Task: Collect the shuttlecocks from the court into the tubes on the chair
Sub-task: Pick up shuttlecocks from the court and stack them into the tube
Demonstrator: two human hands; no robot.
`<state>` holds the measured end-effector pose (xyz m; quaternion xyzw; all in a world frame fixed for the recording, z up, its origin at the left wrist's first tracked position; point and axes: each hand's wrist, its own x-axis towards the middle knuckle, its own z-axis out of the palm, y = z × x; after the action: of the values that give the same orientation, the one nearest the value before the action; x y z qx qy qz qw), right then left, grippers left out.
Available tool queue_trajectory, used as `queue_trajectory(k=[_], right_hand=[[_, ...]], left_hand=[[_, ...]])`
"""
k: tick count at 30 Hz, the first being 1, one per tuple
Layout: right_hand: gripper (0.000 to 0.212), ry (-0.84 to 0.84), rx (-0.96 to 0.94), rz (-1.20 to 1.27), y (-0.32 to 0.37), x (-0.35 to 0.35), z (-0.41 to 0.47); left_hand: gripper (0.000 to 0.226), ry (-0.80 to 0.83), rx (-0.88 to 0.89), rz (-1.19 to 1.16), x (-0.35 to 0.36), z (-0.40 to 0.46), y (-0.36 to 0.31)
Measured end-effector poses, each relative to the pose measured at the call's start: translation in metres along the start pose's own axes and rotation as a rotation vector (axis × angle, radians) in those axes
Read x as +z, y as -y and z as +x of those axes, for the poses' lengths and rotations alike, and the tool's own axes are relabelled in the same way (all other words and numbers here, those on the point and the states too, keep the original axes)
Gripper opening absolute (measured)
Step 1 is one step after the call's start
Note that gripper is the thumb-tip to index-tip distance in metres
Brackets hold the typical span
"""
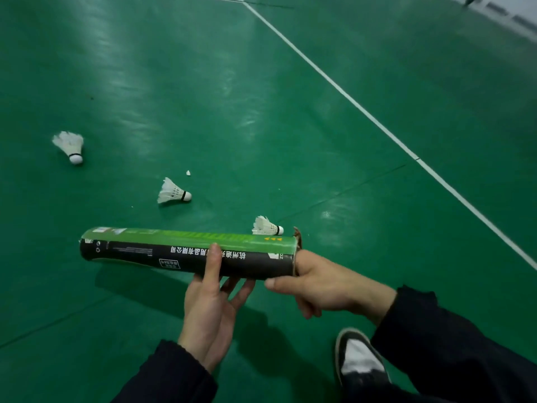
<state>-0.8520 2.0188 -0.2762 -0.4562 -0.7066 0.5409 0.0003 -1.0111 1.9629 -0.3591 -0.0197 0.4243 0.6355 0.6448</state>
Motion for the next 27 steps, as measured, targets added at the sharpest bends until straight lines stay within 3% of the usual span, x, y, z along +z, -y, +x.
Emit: queue_trajectory(k=[2,4,7,8,10,12,14,16,19,21,25,27], right_hand=[[0.033,0.169,0.035,0.064,0.009,-0.003,0.006],[0.031,0.184,0.032,0.197,0.01,-0.006,0.021],[0.027,-0.109,0.032,0.334,-0.002,-0.019,0.063],[0.022,-0.254,0.02,0.178,-0.013,-0.026,0.083],[0.033,-0.386,0.019,-0.44,-0.042,-0.037,0.125],[0.052,-0.252,0.104,-0.982,-0.086,-0.044,0.154],[0.038,-0.179,0.143,-1.235,-0.114,-0.045,0.178],[0.017,-0.299,0.132,-1.057,-0.111,-0.043,0.19],[0.018,-0.466,-0.021,-0.085,-0.07,-0.02,0.191],[0.014,-0.403,-0.215,0.279,-0.03,0.008,0.178],[0.015,-0.149,-0.484,0.223,0.006,0.054,0.176],[0.019,-0.051,-0.53,0.164,0.011,0.068,0.182]], left_hand=[[0.059,-0.015,-0.003,0.006,-0.011,-0.001,-0.008],[0.063,-0.056,0.007,-0.022,-0.023,0.004,-0.022],[0.055,-0.171,0.056,-0.121,-0.046,0.018,-0.045],[0.05,-0.208,0.072,-0.15,-0.057,0.022,-0.053],[0.048,-0.253,0.096,-0.18,-0.076,0.026,-0.065],[0.054,-0.274,0.089,-0.181,-0.087,0.027,-0.069],[0.056,-0.311,0.103,-0.195,-0.096,0.026,-0.074],[0.058,-0.351,0.127,-0.215,-0.101,0.026,-0.08],[0.062,-0.416,0.182,-0.232,-0.107,0.029,-0.089],[0.063,-0.463,0.196,-0.232,-0.106,0.032,-0.093],[0.069,-0.561,0.223,-0.289,-0.104,0.032,-0.097],[0.058,-0.573,0.247,-0.29,-0.105,0.027,-0.101]])
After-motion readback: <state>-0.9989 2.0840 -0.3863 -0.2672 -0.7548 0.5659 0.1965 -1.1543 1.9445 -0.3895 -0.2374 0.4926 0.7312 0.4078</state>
